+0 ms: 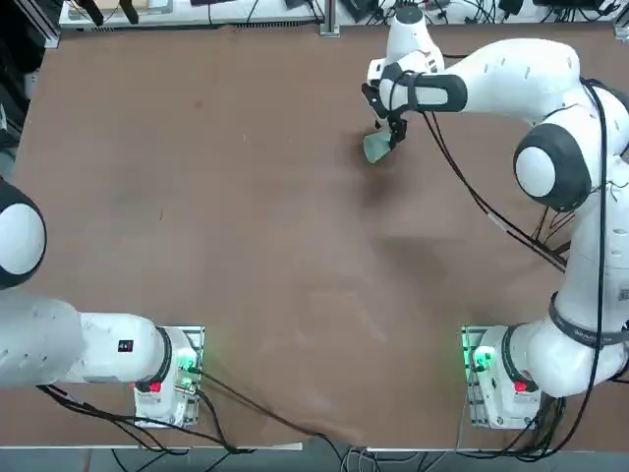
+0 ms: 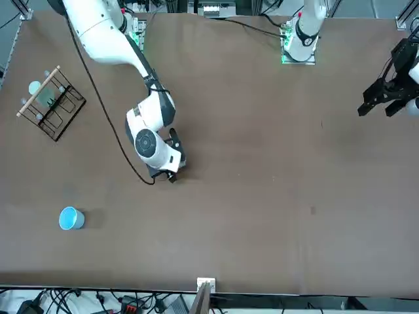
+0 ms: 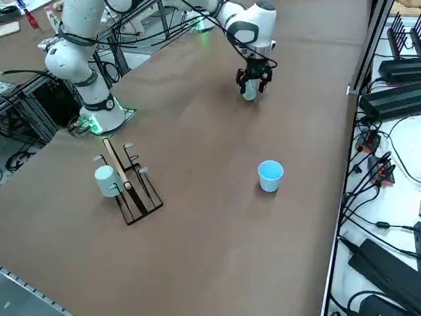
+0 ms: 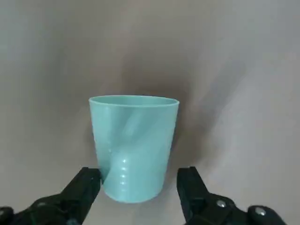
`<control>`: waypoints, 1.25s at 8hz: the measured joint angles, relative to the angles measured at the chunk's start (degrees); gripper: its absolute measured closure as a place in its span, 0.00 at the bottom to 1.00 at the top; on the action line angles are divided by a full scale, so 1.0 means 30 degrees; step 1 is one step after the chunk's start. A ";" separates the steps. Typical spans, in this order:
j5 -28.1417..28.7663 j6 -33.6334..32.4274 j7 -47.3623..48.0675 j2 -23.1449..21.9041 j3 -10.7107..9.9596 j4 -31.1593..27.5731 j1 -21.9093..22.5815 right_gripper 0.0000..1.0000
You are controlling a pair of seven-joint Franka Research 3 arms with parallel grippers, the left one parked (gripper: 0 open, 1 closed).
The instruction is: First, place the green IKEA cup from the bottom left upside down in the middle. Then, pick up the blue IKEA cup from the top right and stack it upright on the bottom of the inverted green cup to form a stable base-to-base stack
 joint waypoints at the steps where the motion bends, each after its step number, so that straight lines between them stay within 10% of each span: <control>1: 0.0133 -0.0095 -0.0101 -0.0004 0.0026 0.0000 -0.0046 0.00; 10: 0.4705 -0.0110 -0.3288 0.0003 0.0055 -0.0593 -0.1086 0.00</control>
